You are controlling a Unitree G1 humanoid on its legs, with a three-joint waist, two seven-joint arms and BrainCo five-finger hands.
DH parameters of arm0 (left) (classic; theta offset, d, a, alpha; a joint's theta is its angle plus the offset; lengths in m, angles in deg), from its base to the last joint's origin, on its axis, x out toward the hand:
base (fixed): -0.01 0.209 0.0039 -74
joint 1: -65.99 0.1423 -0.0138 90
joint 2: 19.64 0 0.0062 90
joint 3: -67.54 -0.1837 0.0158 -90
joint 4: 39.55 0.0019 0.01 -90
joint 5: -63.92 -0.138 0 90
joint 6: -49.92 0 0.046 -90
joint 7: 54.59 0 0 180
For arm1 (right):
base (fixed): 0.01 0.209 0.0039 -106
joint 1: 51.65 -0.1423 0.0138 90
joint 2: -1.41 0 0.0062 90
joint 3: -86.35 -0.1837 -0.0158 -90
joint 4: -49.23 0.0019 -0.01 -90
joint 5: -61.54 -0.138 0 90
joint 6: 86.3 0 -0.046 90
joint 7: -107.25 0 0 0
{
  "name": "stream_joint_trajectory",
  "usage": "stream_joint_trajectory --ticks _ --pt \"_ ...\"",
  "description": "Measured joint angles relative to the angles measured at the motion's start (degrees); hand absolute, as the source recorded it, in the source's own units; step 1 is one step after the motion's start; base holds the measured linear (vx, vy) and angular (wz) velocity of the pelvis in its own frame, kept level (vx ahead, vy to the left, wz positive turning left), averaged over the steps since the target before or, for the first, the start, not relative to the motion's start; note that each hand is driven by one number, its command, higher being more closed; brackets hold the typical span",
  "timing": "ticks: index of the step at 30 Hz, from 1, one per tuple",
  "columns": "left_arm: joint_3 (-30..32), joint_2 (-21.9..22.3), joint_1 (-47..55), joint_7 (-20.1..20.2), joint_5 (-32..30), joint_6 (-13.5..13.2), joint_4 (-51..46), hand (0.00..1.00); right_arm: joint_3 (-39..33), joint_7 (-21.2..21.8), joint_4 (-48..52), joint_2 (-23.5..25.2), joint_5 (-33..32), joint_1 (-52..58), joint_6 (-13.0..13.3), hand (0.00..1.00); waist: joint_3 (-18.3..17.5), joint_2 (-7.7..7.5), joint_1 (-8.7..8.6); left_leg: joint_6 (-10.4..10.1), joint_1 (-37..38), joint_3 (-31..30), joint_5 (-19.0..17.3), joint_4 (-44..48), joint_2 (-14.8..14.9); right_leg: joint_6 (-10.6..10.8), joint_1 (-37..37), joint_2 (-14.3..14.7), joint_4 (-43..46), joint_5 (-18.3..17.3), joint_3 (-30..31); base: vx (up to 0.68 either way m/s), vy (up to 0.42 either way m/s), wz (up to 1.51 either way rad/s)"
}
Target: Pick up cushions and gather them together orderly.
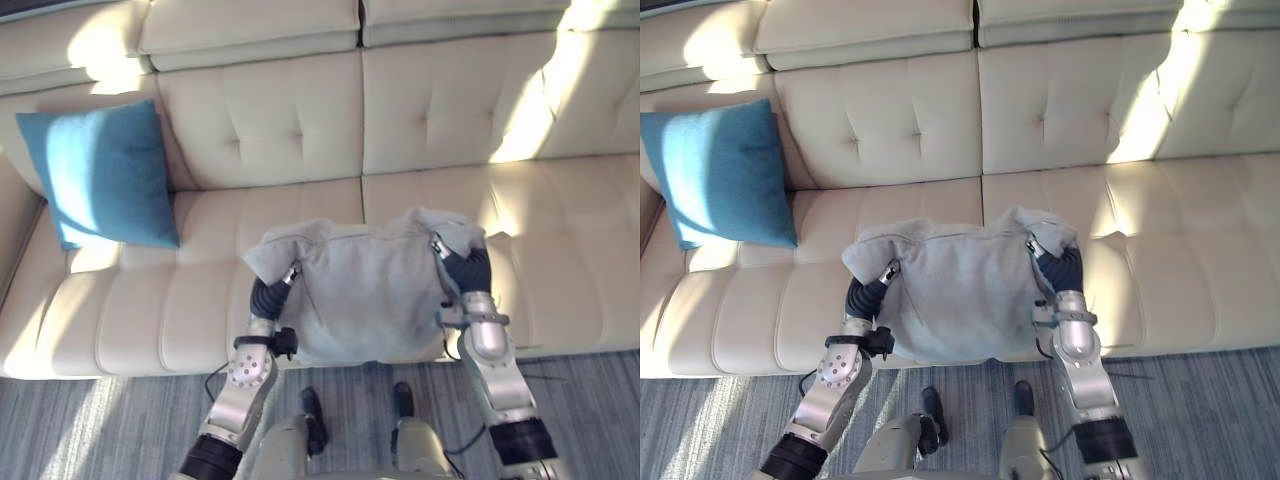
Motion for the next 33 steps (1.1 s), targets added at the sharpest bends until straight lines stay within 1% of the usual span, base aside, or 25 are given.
stream_joint_trajectory --ticks 1,3,4,6,7,8,9,11,12,13,15,17,18,19,22,23,24,26,27,29,30,33 --pt "0.5 -0.2 -1.3 -0.3 -0.2 0.0 0.0 1.0 0.1 -0.2 -0.4 0.0 0.3 -1.5 0.0 1.0 0.0 0.0 -0.02 0.0 -0.7 0.1 0.0 0.1 0.0 -0.1 -0.6 0.0 -0.5 0.5 0.1 -0.06 0.077 -0.31" --pt "2.9 -1.9 -9.7 -2.5 -1.3 -0.1 1.8 1.0 0.5 -2.3 -3.6 0.2 1.5 -10.8 -0.2 1.0 0.9 -0.68 0.1 0.9 -3.6 1.2 0.6 0.2 0.7 -0.5 -3.6 0.7 -1.7 2.4 1.4 -0.07 0.01 -0.28" --pt "3.3 -2.3 -12.0 -3.4 -1.5 -0.1 2.9 1.0 0.5 -2.9 -4.9 0.2 2.1 -13.1 -0.3 1.0 1.0 -0.89 0.14 1.0 -4.1 1.4 0.7 0.4 0.7 -0.4 -4.1 0.8 -1.9 2.8 1.6 -0.1 -0.003 -0.24" --pt "5.2 -4.1 -22.8 -7.1 -2.2 -0.1 8.1 1.0 0.5 -6.0 -9.0 0.1 2.8 -24.1 -0.7 1.0 3.0 -1.63 -0.08 1.5 -5.7 1.5 1.4 0.5 0.9 -0.5 -5.5 1.3 -2.7 4.1 2.0 -0.11 -0.005 -0.11" --pt "5.3 -4.5 -25.2 -7.9 -2.2 -0.1 9.0 1.0 0.5 -6.7 -9.5 0.0 3.0 -26.3 -0.7 1.0 3.2 -1.71 -0.14 1.5 -6.3 1.5 1.7 0.5 1.0 -0.6 -6.1 1.3 -2.7 4.4 2.0 -0.11 -0.039 -0.01" --pt "5.6 -5.5 -30.5 -9.7 -2.2 -0.1 11.0 1.0 0.4 -8.5 -10.3 -0.2 4.1 -31.2 -0.7 1.0 4.2 -1.93 -0.25 1.5 -7.2 1.4 2.4 0.1 1.0 -0.8 -7.0 1.4 -2.7 4.9 2.0 -0.1 -0.043 0.01" --pt "6.0 -6.0 -32.3 -10.3 -2.2 -0.1 11.7 1.0 0.3 -8.9 -10.6 -0.3 4.4 -33.0 -0.7 1.0 4.8 -1.98 -0.28 1.6 -7.3 1.4 2.6 -0.1 1.0 -0.8 -7.2 1.5 -2.7 5.0 2.0 -0.11 -0.054 0.03" --pt "7.3 -6.8 -41.3 -12.6 -2.7 -0.1 15.8 1.0 -0.2 -10.9 -13.6 -1.3 4.8 -41.8 -0.8 1.0 6.7 -2.03 -0.36 1.7 -8.4 1.1 3.8 -0.7 0.9 -0.7 -8.4 1.5 -2.7 5.5 1.7 -0.08 -0.044 0.07" --pt "7.3 -7.2 -43.3 -13.0 -2.8 -0.1 16.8 1.0 -0.6 -11.2 -14.3 -1.5 4.8 -43.5 -0.8 1.0 7.3 -2.04 -0.36 1.7 -8.5 1.0 4.1 -1.0 0.8 -0.7 -8.5 1.5 -2.7 5.6 1.6 -0.08 -0.052 0.17" --pt "7.4 -8.6 -50.4 -13.7 -3.4 -0.2 20.9 1.0 -1.8 -12.4 -17.4 -2.2 4.8 -49.2 -0.8 1.0 9.0 -2.18 -0.27 1.7 -8.8 0.6 5.4 -2.4 0.6 -1.0 -9.2 1.5 -2.7 5.8 1.2 -0.07 -0.042 0.15" --pt "7.4 -9.7 -55.1 -13.8 -3.8 -0.2 23.9 1.0 -2.8 -13.3 -19.9 -2.2 4.8 -53.0 -0.8 1.0 9.4 -2.3 -0.25 1.8 -9.9 0.4 6.3 -3.2 0.5 -1.1 -10.6 1.6 -2.7 6.2 1.1 -0.05 -0.044 0.12" --pt "8.1 -11.2 -63.1 -14.9 -4.0 -0.2 28.4 1.0 -3.8 -15.0 -23.7 -2.3 4.9 -59.3 -0.9 1.0 11.8 -2.33 -0.34 1.7 -10.6 0.0 8.5 -5.8 0.0 -1.3 -12.1 1.6 -2.7 6.8 0.4 -0.05 -0.065 0.14" --pt "8.9 -11.3 -65.8 -14.9 -4.3 -0.2 30.4 1.0 -5.0 -15.3 -26.1 -2.1 4.8 -61.6 -0.9 1.0 12.7 -2.33 -0.39 1.6 -10.8 -0.2 9.1 -6.6 -0.1 -1.3 -12.6 1.5 -2.7 6.9 0.2 -0.05 -0.06 0.1" --pt "9.1 -11.4 -67.3 -14.9 -4.4 -0.2 31.7 1.0 -5.1 -15.6 -27.4 -2.2 4.8 -62.7 -0.9 1.0 13.1 -2.35 -0.4 1.8 -11.0 -0.2 9.4 -7.1 -0.1 -1.3 -12.8 1.6 -2.7 6.9 0.2 -0.04 -0.052 0.08" --pt "9.1 -12.7 -73.0 -14.7 -4.6 -0.2 37.3 1.0 -6.3 -16.2 -32.5 -2.2 4.7 -67.0 -0.9 1.0 13.7 -2.39 -0.64 1.7 -12.9 -0.2 11.8 -10.5 -0.7 -1.6 -16.2 1.5 -2.8 7.7 0.0 -0.02 -0.024 0.05" --pt "9.1 -13.1 -74.4 -14.7 -4.7 -0.1 38.4 1.0 -6.7 -16.3 -33.9 -2.3 4.6 -68.4 -0.9 1.0 14.6 -2.46 -0.76 1.7 -13.1 -0.3 12.4 -11.4 -0.9 -1.6 -16.6 1.5 -3.0 7.8 -0.1 -0.02 -0.016 0.06" --pt "9.1 -13.2 -75.4 -14.6 -4.7 -0.1 40.0 1.0 -7.0 -16.4 -35.4 -2.3 4.3 -69.5 -0.9 1.0 15.1 -2.57 -0.88 1.7 -13.7 -0.3 13.3 -12.7 -1.2 -1.6 -17.7 1.4 -3.2 8.1 -0.2 -0.03 -0.013 0.06" --pt "9.0 -13.2 -76.1 -14.4 -4.5 -0.2 42.5 1.0 -7.0 -16.3 -38.3 -2.3 4.0 -70.9 -0.9 1.0 15.2 -2.57 -1.23 1.8 -14.9 -0.4 14.1 -14.0 -1.3 -1.5 -19.4 1.4 -3.3 8.4 -0.3 -0.03 -0.01 0.06" --pt "9.1 -13.2 -76.8 -14.2 -4.1 -0.1 44.9 0.0 -7.0 -16.2 -40.4 -2.4 3.3 -72.1 -0.9 0.0 15.2 -2.56 -1.74 1.7 -16.1 -0.5 14.6 -14.5 -1.4 -1.5 -20.5 1.4 -3.4 8.5 -0.5 -0.02 -0.002 0.08" --pt "9.2 -13.1 -76.8 -13.6 -2.4 -0.3 45.9 0.0 -7.0 -16.0 -41.1 -2.4 1.9 -72.8 -0.9 0.0 15.3 -2.59 -1.93 1.7 -17.2 -0.7 14.7 -14.5 -1.4 -1.5 -21.5 1.4 -3.4 8.5 -0.7 -0.01 0.007 0.07" --pt "9.8 -13.1 -77.6 -13.3 -1.0 -0.9 46.0 0.0 -7.0 -15.9 -41.3 -2.7 1.2 -74.0 -0.8 0.0 16.4 -2.64 -1.84 1.7 -17.4 -0.8 14.7 -14.5 -1.4 -1.5 -21.7 1.4 -3.4 8.5 -0.8 -0.01 0.015 0.05" --pt "11.6 -13.2 -78.9 -12.1 1.3 -1.4 46.3 0.0 -7.0 -15.1 -41.6 -4.3 -0.5 -75.2 -0.8 0.0 16.4 -2.62 -1.72 1.7 -18.3 -1.1 14.7 -14.7 -1.4 -1.3 -22.3 1.4 -3.7 8.7 -0.9 -0.01 0.013 0.03"
